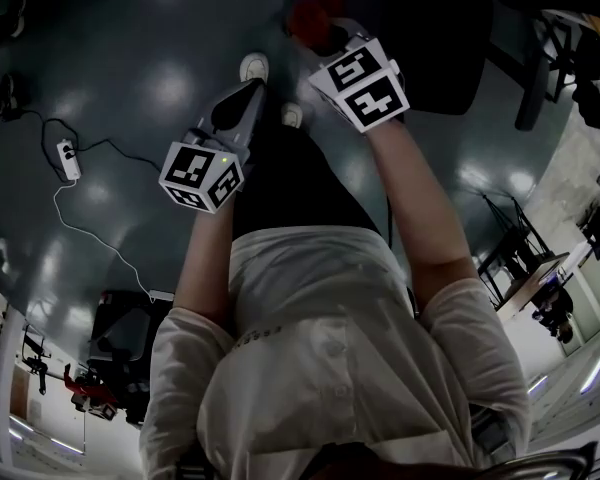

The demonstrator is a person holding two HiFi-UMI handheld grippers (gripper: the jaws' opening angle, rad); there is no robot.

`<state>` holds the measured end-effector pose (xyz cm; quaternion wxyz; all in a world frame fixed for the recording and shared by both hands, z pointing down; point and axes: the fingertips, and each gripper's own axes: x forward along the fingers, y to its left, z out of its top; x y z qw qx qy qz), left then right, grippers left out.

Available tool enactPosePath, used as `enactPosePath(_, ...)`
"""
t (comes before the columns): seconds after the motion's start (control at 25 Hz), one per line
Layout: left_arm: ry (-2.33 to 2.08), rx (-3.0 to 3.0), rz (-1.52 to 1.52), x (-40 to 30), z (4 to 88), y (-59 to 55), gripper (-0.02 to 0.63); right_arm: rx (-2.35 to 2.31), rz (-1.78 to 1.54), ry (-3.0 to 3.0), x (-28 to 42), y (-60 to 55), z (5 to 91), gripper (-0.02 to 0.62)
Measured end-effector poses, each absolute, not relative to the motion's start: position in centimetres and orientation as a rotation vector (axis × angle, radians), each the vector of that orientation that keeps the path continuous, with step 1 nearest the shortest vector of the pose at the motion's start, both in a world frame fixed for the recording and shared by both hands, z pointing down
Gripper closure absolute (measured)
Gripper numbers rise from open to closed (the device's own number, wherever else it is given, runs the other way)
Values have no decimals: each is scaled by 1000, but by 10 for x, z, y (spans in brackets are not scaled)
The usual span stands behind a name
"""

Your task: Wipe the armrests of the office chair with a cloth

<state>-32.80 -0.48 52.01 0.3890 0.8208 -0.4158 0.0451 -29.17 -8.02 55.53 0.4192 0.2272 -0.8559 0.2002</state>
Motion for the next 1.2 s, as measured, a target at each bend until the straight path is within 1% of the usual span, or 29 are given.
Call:
enactPosePath(0.36,-1075,2108,103,-322,513,25,589,540,514,-2170,-289,-24,550,548)
enactPosePath(0.8,-1024,2195,138,-305,491,43,589,601,790,-2181,-264,37,542,548)
enactPosePath(1.04,-967,2311,162,-289,457,21,589,807,781,-2291,-230,28,493,548)
enactPosePath(1.2,-927,2405,161,-265,418,3,589,1027,706,-2338,-179,21,450,548)
